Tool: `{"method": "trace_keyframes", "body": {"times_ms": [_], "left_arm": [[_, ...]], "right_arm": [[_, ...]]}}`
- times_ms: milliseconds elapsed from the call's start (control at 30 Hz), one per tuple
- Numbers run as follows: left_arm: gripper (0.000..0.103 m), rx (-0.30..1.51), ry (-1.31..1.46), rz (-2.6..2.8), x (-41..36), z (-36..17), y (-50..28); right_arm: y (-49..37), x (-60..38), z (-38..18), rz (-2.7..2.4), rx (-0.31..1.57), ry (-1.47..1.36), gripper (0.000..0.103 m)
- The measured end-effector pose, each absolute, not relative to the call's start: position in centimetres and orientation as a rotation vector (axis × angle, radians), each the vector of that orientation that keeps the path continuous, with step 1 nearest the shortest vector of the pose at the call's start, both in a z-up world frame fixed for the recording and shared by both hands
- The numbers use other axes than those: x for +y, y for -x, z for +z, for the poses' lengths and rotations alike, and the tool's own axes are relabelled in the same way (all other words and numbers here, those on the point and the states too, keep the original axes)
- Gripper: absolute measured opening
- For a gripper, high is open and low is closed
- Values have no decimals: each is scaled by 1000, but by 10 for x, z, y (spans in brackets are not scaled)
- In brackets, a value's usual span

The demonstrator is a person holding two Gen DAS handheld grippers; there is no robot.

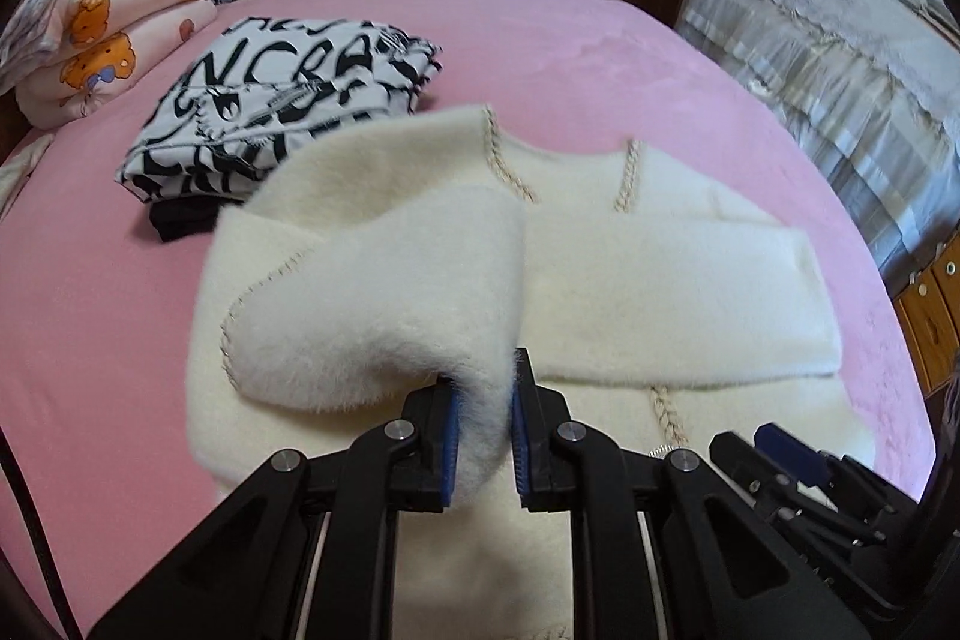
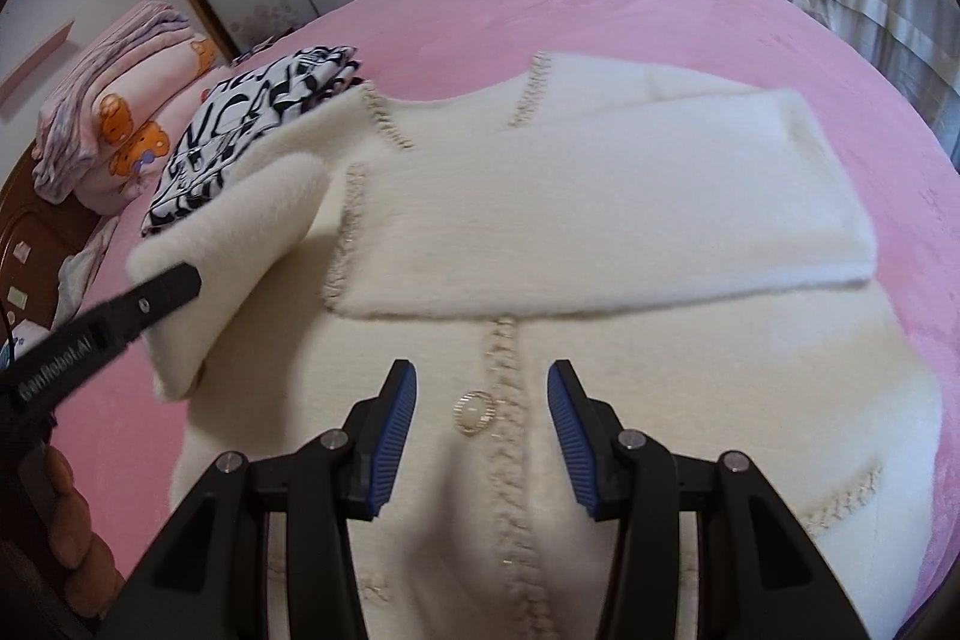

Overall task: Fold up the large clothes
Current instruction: 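Fold the sleeve with the left tool across the cardigan front, release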

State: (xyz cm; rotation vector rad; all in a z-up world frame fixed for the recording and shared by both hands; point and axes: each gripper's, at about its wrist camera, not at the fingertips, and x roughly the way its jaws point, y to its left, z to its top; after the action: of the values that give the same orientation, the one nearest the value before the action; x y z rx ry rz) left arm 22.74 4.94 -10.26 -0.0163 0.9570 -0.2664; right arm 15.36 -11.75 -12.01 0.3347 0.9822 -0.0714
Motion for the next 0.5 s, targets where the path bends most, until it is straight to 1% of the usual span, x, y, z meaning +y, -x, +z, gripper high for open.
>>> {"method": "trace_keyframes", "body": {"times_ms": [67, 100, 133, 167, 200, 233, 300, 333, 367, 433, 500], "left_arm": [[13, 997, 12, -237, 43, -114, -225], [19, 1021, 8, -243, 42, -119, -225], [23, 1044, 3, -249, 39, -123, -223], [31, 1065, -3, -255, 36, -129, -220], [34, 1076, -9, -258, 34, -133, -217], [39, 1084, -18, -263, 31, -136, -212], [52, 1095, -23, -280, 30, -140, -204], [66, 1096, -20, -290, 30, -140, -198], [75, 1092, -15, -298, 33, -140, -194], [78, 1074, -6, -315, 40, -135, -181], [78, 1061, 3, -315, 50, -130, -171]], "right_arm": [[-152, -125, -124, -83, 989, -345, 46], [-151, -128, -126, -87, 993, -348, 46], [-151, -131, -128, -90, 998, -353, 46], [-150, -133, -129, -90, 1001, -357, 46], [-150, -134, -131, -90, 1007, -361, 46], [-151, -136, -133, -88, 1011, -363, 46], [-151, -134, -134, -82, 1014, -364, 46], [-150, -133, -133, -78, 1014, -362, 46], [-151, -132, -132, -71, 1011, -360, 46], [-151, -128, -128, -56, 1002, -355, 46], [-152, -123, -123, -37, 993, -345, 46]]}}
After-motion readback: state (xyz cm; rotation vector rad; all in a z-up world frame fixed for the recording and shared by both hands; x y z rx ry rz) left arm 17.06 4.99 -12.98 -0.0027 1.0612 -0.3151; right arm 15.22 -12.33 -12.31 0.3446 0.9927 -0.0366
